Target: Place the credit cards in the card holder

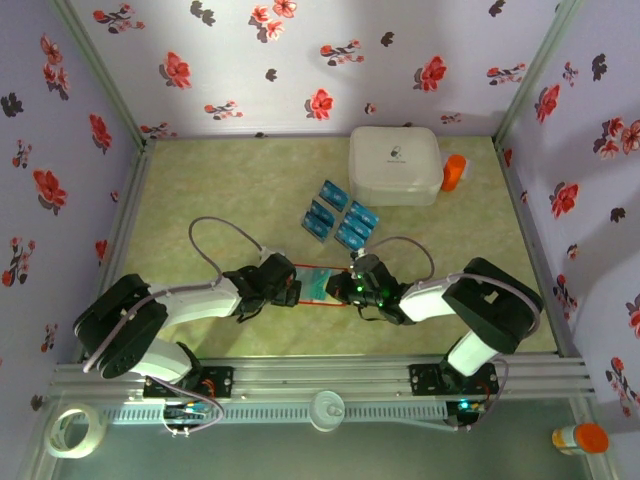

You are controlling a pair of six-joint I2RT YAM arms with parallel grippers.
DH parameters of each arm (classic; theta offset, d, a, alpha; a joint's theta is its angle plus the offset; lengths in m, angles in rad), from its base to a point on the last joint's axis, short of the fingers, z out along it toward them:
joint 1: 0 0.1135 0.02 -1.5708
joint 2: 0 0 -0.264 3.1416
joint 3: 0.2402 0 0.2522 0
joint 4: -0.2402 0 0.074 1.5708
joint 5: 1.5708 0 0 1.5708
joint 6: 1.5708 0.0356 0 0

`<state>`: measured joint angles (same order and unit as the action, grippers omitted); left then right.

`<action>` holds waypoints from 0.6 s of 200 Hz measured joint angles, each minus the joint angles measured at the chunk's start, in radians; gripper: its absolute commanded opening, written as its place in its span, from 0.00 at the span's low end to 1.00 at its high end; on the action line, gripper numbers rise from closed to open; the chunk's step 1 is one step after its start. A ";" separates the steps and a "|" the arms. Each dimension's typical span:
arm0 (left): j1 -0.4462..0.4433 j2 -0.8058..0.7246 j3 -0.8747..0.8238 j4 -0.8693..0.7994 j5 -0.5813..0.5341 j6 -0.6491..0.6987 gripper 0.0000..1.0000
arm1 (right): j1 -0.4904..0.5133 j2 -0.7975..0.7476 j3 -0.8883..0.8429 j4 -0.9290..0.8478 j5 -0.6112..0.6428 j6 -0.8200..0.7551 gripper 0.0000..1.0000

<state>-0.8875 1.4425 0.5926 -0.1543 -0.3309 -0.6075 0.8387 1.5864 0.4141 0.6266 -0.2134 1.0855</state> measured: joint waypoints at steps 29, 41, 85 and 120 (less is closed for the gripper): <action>0.000 0.000 0.000 0.000 0.000 0.000 1.00 | 0.000 -0.012 -0.005 -0.011 0.000 0.000 0.00; 0.000 0.000 0.000 0.000 -0.001 0.000 1.00 | 0.001 -0.014 -0.006 -0.016 0.000 0.000 0.00; 0.000 -0.001 -0.005 0.008 -0.002 0.000 1.00 | 0.006 -0.014 -0.006 -0.022 -0.002 0.000 0.00; 0.000 -0.002 -0.007 0.010 -0.002 -0.003 1.00 | 0.006 -0.003 -0.002 -0.022 -0.011 0.000 0.00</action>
<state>-0.8875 1.4403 0.5858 -0.1440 -0.3328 -0.6106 0.8448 1.5829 0.4118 0.6048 -0.2249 1.0855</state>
